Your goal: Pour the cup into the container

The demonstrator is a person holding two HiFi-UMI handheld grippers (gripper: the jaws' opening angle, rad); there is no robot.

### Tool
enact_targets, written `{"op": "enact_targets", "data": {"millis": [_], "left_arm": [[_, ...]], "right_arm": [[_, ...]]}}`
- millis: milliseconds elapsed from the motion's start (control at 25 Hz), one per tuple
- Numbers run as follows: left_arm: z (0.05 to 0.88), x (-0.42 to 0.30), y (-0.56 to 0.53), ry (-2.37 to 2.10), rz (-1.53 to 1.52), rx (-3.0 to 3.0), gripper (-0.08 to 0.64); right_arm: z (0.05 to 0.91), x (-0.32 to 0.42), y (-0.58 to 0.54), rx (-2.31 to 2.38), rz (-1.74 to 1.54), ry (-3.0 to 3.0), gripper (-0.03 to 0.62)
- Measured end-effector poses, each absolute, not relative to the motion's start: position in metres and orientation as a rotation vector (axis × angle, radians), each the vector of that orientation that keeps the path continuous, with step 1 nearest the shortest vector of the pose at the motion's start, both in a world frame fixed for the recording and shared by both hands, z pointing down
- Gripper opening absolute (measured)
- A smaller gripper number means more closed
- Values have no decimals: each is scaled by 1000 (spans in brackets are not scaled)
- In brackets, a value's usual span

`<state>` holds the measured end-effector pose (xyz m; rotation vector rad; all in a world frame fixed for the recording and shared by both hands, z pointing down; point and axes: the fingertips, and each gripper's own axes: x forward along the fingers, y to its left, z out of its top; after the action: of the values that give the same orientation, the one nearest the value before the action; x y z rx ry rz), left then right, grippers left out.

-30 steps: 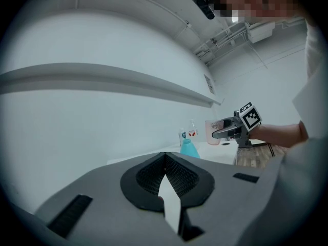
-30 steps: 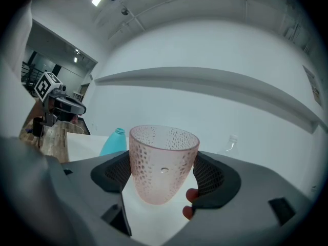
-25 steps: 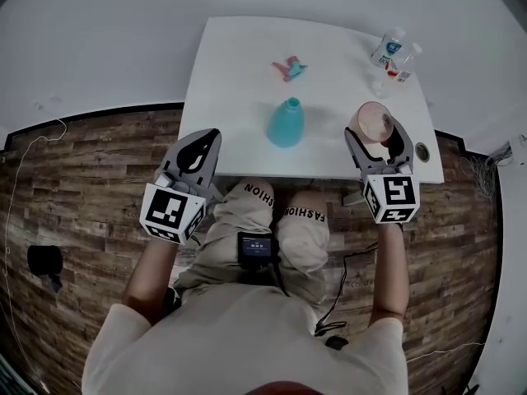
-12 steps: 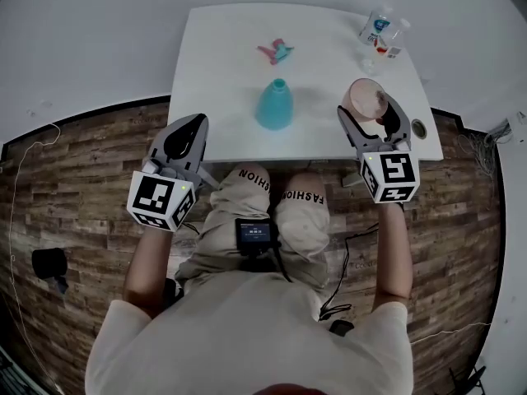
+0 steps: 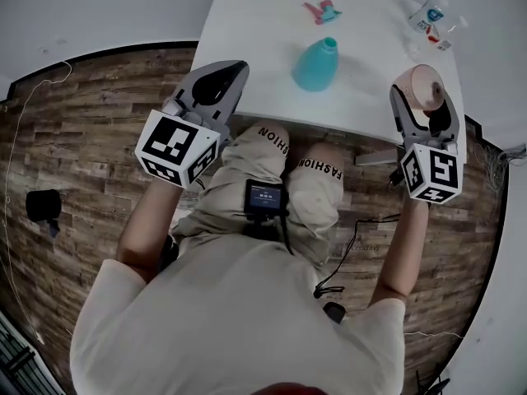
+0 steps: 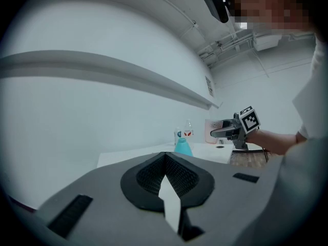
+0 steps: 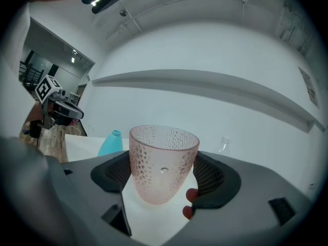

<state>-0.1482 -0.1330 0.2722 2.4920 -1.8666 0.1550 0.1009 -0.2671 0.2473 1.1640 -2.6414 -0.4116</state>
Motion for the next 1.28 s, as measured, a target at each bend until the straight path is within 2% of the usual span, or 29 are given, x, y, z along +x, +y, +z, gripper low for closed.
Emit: {"op": "enact_targets", "data": {"millis": [1280], "left_arm": [[270,-131,-133,-1769,127,2545,11]], "right_arm": [[255,94,-267,1137,-415,-2662,374]]}}
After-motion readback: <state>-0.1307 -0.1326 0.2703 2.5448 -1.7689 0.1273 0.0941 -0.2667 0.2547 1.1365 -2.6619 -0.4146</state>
